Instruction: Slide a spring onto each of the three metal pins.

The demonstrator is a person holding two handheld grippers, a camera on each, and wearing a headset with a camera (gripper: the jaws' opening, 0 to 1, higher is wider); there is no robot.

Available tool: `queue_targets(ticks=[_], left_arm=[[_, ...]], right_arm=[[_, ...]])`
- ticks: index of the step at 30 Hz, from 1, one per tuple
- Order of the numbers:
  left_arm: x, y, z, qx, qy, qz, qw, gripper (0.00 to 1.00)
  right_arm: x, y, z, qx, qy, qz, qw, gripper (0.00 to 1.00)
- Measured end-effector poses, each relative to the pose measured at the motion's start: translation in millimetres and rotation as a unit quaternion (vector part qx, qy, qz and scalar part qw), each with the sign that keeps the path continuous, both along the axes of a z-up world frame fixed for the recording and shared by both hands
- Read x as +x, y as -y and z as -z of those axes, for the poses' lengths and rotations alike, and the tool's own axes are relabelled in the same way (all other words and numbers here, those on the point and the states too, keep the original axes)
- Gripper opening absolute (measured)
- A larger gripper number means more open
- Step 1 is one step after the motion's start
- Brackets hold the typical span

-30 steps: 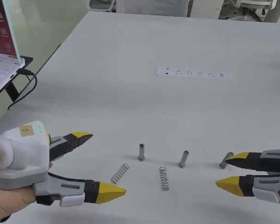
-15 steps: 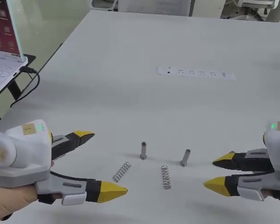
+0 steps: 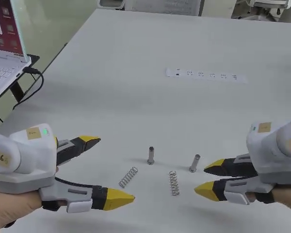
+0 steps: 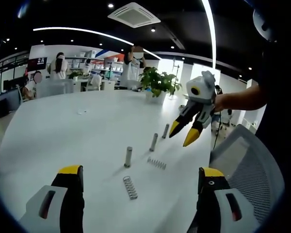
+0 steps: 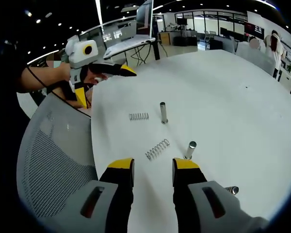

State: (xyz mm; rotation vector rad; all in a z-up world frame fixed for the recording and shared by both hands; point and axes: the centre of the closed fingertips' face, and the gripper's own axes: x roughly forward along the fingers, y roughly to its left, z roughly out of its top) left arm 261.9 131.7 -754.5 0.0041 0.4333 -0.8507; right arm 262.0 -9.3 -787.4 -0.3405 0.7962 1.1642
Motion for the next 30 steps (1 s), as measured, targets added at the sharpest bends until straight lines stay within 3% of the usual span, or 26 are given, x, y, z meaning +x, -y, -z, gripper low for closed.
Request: queue_targets(ticks=[15,30], left_arm=[[-0.3,-7.3,2.1,-0.002,-0.001,-0.007,1.0,0.96],[1.6,-6.7,1.9,-0.006,0.001,-0.01,0.9999,0.95]], right_arm=[[0.5,-22.2,17.0,-0.026,-0.005,0.005,0.9996,0.28],[6.4,-28.0,34.5,-0.046,-0.02,0.05,0.9975,0.25]])
